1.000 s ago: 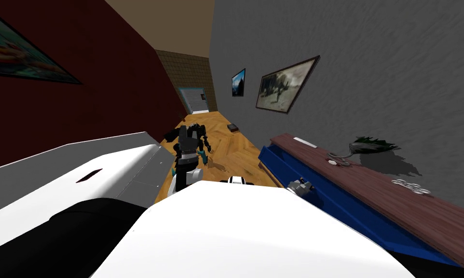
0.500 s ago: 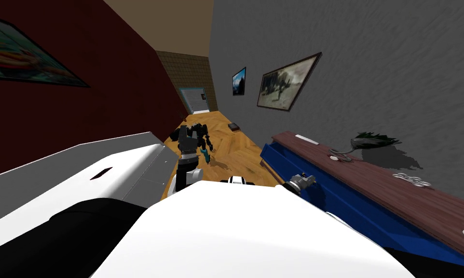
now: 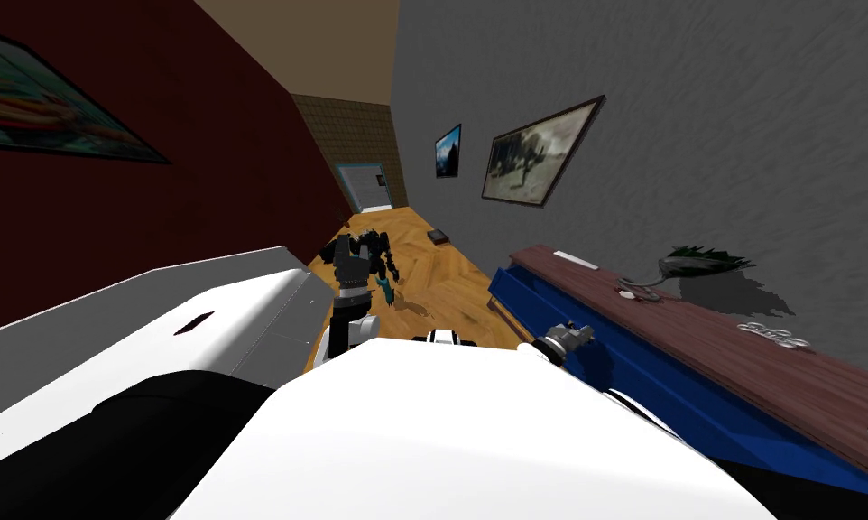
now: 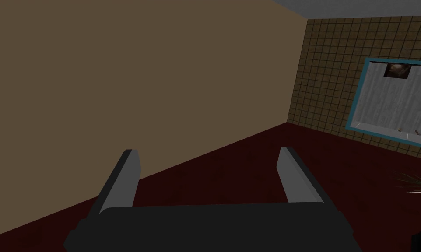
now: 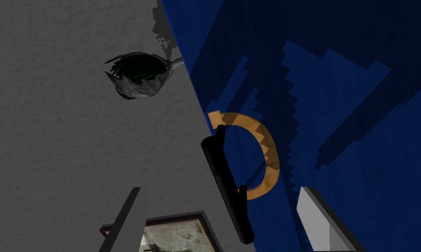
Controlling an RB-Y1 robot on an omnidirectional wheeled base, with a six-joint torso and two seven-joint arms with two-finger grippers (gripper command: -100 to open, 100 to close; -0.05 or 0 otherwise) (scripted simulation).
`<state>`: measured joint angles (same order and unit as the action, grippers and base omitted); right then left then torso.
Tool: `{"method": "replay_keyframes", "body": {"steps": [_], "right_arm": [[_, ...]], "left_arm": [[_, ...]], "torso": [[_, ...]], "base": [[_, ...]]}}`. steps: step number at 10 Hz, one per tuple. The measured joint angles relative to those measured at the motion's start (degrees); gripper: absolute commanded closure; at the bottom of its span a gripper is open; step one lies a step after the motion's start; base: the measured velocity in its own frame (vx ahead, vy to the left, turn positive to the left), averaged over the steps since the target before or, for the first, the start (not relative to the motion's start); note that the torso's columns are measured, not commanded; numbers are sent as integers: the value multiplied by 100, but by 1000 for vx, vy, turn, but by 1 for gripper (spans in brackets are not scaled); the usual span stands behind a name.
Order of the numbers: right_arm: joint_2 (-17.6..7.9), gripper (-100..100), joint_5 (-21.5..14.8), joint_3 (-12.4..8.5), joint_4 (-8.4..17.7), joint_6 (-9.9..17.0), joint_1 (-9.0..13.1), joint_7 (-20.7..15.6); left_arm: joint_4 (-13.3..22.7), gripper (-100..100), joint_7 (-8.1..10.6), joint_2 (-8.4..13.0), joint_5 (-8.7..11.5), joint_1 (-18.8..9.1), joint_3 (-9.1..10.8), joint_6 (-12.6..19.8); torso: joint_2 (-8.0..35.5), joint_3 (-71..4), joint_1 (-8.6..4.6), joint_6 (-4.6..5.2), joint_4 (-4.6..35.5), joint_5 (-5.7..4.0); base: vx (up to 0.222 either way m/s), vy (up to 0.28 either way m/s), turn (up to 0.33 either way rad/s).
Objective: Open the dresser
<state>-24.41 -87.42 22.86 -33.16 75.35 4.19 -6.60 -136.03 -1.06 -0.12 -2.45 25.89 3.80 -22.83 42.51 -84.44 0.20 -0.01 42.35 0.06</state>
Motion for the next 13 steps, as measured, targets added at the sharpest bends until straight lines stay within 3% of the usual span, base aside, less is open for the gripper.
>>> {"method": "replay_keyframes", "body": {"steps": [1,3,5,6,7,8,13], "right_arm": [[-75,-100,41,-20,-15,-104,84,-102],[-61,-100,34,-6,270,-155,223,32],[-287,-100,135,-36,578,-433,588,47],[-354,-100,159,-43,603,-524,633,55],[-396,-100,192,-66,428,-558,569,-40],[-396,0,196,-67,403,-565,560,-70],[-395,0,196,-66,406,-565,561,-68]], "left_arm": [[0,0,0,0,0,0,0,0],[0,0,0,0,0,0,0,0],[0,0,0,-1,0,0,-1,0],[0,0,0,0,0,0,0,0],[0,0,0,0,0,0,0,0],[0,0,0,1,0,1,1,0],[0,0,0,1,0,1,1,0]], "torso": [[-1,3,5,0,1,2],[-36,-20,-36,2,-10,-10],[-10,-5,2,1,-3,0],[-16,-7,-17,2,-4,-4],[-27,-16,-31,4,-3,-2],[-31,-19,-28,4,-6,-2],[-22,-12,-20,1,-6,-5]], "base": [[-41,50,-1],[-36,42,6],[-89,105,2],[-34,32,1],[-10,10,3],[0,0,0],[0,0,0]]}}
